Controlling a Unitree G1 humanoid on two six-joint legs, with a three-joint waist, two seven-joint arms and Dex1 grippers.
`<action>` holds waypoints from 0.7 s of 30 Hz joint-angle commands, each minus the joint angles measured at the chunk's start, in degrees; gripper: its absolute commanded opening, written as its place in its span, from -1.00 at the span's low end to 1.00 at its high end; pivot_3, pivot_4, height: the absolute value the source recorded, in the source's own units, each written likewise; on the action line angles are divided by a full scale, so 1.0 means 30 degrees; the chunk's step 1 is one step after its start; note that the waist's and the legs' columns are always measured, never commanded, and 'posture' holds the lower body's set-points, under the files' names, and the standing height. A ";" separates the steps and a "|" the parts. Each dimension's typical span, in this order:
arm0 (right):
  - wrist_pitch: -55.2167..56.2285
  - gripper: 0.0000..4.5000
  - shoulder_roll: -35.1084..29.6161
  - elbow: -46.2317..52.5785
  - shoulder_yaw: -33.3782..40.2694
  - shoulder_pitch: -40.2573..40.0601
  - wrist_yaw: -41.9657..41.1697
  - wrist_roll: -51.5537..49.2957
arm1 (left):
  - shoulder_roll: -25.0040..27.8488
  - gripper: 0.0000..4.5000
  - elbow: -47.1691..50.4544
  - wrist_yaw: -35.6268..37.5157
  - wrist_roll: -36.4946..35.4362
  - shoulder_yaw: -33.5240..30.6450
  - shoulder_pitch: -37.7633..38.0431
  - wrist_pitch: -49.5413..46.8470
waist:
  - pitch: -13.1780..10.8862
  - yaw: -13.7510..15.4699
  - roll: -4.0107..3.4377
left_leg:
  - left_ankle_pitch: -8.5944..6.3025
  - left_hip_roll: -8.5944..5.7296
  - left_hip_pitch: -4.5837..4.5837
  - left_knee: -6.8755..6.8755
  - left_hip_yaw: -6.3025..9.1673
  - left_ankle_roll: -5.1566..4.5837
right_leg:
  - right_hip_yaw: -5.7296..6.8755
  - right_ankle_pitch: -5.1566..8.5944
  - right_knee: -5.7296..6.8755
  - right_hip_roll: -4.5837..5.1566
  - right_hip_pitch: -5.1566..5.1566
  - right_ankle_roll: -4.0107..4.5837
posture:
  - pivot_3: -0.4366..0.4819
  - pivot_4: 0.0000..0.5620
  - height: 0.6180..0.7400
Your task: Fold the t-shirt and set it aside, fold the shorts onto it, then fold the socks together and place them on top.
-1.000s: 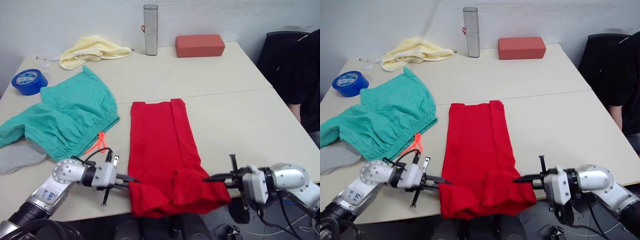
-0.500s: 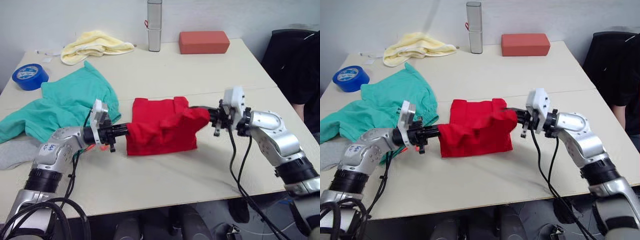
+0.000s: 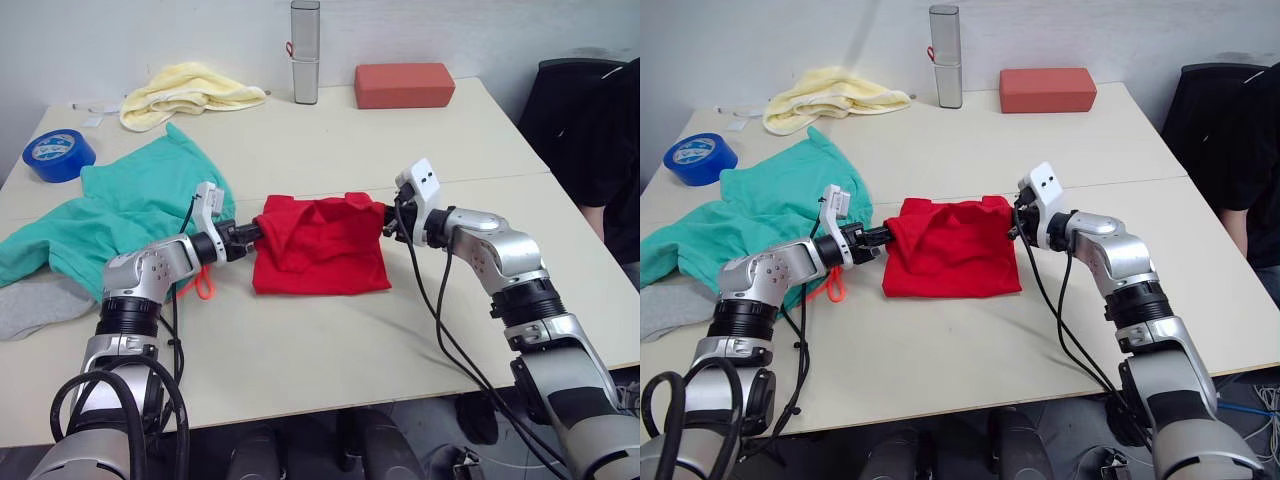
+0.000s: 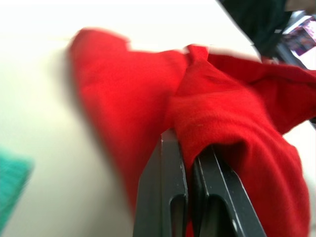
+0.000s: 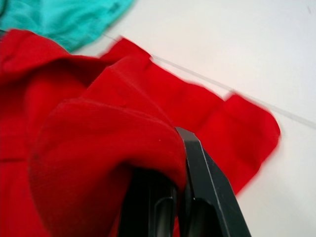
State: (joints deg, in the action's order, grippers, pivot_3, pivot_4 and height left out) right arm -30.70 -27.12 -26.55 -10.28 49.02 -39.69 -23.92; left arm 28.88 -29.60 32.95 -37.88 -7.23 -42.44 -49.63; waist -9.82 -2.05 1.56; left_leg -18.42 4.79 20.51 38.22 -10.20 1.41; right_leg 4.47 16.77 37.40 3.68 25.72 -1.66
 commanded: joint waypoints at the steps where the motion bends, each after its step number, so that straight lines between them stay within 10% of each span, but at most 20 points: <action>1: -0.0832 -1.00 0.0731 -0.0206 0.1094 0.0632 0.0766 0.0305 | -0.0107 -0.99 -0.0200 -0.0505 0.0128 -0.0827 -0.0398 -0.1115 | 0.0000 -0.0050 0.0000 | 0.0004 -0.0001 0.0000 0.0000 0.0000 0.0008 | 0.0000 0.0000 0.0007 -0.0002 0.0004 0.0001 | -0.05 -0.47 1.00; 14: 0.0624 -1.00 0.1679 -0.2171 0.1805 0.0721 0.0080 0.2285 | -0.1116 -0.99 -0.0802 -0.0608 0.1619 -0.1595 -0.0619 0.1167 | 0.0000 -0.0107 0.0000 | 0.0019 -0.0019 -0.0004 0.0001 -0.0003 0.0024 | 0.0001 0.0001 0.0032 0.0014 0.0006 0.0001 | -0.05 -0.47 1.00; 21: 0.2093 -0.11 0.1736 -0.2942 0.2298 0.0818 -0.0025 0.3059 | -0.1116 -0.26 -0.0758 -0.1341 0.2641 -0.1673 -0.0482 0.2076 | 0.0000 -0.0250 0.0000 | 0.0020 -0.0017 -0.0003 0.0001 -0.0003 0.0024 | 0.0000 0.0000 0.0033 0.0021 0.0006 0.0001 | -0.05 -0.47 1.00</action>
State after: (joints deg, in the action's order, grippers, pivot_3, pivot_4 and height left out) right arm -26.42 -21.52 -35.98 -4.16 50.45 -39.01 -15.40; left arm 25.16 -32.57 29.56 -31.41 -11.63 -43.27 -45.82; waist -9.82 -2.80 1.56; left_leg -18.36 4.74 20.50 38.22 -10.21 1.48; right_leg 4.48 16.77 37.49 3.74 25.74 -1.66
